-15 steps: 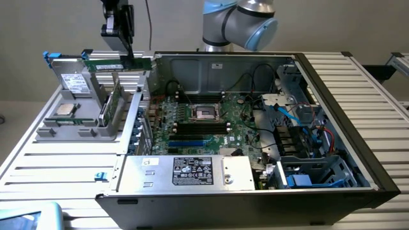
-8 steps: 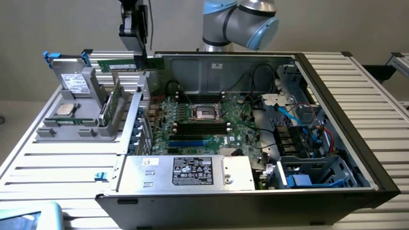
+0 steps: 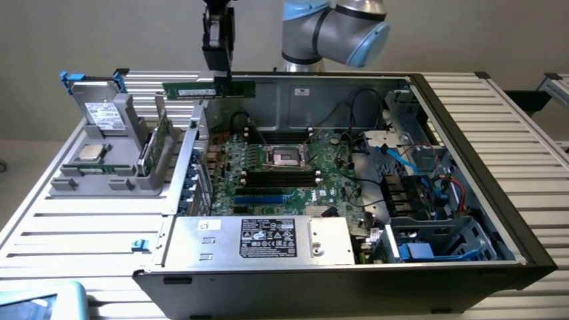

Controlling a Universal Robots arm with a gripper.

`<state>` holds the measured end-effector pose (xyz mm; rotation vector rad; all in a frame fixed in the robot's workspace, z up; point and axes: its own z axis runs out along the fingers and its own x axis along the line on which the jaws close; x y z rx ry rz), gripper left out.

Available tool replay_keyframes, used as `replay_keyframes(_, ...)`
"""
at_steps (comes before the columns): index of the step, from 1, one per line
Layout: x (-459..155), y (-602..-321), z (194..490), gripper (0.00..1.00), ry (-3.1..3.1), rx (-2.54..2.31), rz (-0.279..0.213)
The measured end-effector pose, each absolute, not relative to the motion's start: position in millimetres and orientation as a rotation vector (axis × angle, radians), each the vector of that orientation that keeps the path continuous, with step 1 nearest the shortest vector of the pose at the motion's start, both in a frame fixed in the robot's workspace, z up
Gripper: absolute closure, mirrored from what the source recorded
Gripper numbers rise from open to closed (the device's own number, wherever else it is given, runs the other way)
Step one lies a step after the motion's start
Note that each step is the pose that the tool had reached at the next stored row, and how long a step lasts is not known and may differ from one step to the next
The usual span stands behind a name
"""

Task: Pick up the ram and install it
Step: 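Pick up the ram and move it above insertion slot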

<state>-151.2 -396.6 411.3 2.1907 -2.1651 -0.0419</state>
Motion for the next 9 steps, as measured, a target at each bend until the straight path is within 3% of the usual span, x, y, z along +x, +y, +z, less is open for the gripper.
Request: replay_keyframes(9,-110,-393,407,0.86,-2.16,2.185,-0.055)
